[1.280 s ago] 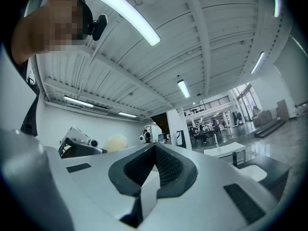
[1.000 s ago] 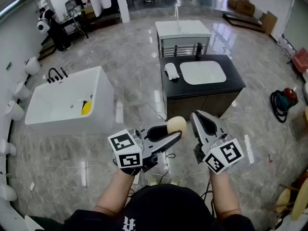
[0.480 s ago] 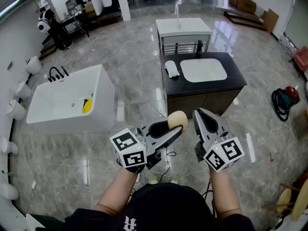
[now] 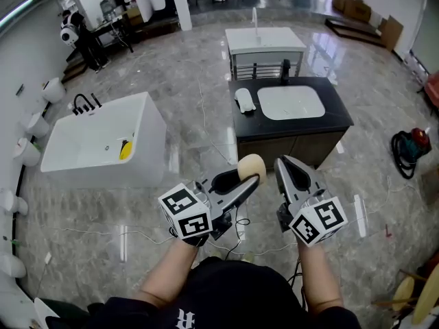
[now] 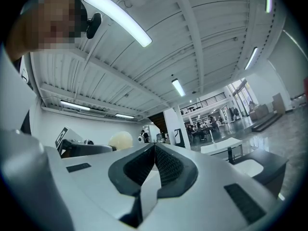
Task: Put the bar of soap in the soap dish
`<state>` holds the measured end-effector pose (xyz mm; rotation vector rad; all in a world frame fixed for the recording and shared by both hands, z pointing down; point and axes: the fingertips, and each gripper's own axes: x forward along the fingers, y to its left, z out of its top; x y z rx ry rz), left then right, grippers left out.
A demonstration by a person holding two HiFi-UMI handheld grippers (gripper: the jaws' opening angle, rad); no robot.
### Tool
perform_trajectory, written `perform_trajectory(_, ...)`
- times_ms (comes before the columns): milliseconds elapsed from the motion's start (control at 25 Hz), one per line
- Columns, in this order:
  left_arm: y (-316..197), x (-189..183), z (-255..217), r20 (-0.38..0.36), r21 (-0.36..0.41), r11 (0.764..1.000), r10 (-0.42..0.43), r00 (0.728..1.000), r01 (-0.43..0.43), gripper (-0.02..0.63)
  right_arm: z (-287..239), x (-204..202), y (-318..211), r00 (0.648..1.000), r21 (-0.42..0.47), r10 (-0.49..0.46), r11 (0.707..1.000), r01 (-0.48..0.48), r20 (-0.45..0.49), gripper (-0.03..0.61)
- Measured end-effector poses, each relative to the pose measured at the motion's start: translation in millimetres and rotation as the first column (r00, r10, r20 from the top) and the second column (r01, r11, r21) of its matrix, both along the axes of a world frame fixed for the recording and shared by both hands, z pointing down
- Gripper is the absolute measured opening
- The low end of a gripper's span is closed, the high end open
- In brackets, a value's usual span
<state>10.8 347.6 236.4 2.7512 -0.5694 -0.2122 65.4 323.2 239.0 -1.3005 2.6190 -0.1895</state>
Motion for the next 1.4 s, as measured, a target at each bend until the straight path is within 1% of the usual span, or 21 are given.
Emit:
perform_trajectory(360, -17, 7, 11, 0.020, -0.024, 0.999, -0.048, 0.999, 0.048, 0.104, 7, 7, -10, 0.999, -0.009, -0.042, 0.999, 0.043, 0.022, 0.008)
perform_trajectory(600, -47, 4, 20, 0.020, -0.035, 0.997, -0.066, 0.998, 0.067, 0.104, 13, 7, -35, 0.998, -0.015, -0.050, 0.999, 0.051, 0.022, 0.008)
perform_trajectory(720, -68, 1, 28, 0.012, -0.043, 0.997, -0.060, 0.998, 0.060, 0.104, 18, 2, -53, 0.999, -0.023, -0.051, 0.998, 0.051, 0.018, 0.008)
perform_trajectory(880, -110, -10, 38, 0.003, -0.057, 0.997, -0.053, 0.999, 0.053, 0.104, 23, -9, -91, 0.999, -0.034, -0.044, 0.998, 0.044, 0.012, 0.008)
perform_trajectory(1080, -184, -23, 53, 0.008, -0.088, 0.995, -0.040, 0.999, 0.041, 0.104, 30, -18, -158, 1.000, -0.054, -0.016, 0.998, 0.017, 0.009, 0.008)
perform_trajectory(1240, -244, -36, 65, 0.009, -0.125, 0.992, -0.010, 1.000, 0.011, 0.104, 36, -33, -214, 1.000, -0.080, 0.011, 0.997, -0.011, 0.002, 0.008)
perform_trajectory(1400, -293, -49, 77, 0.007, -0.152, 0.988, 0.031, 1.000, -0.029, 0.104, 41, -48, -260, 0.999, -0.100, 0.044, 0.994, -0.045, -0.012, 0.008)
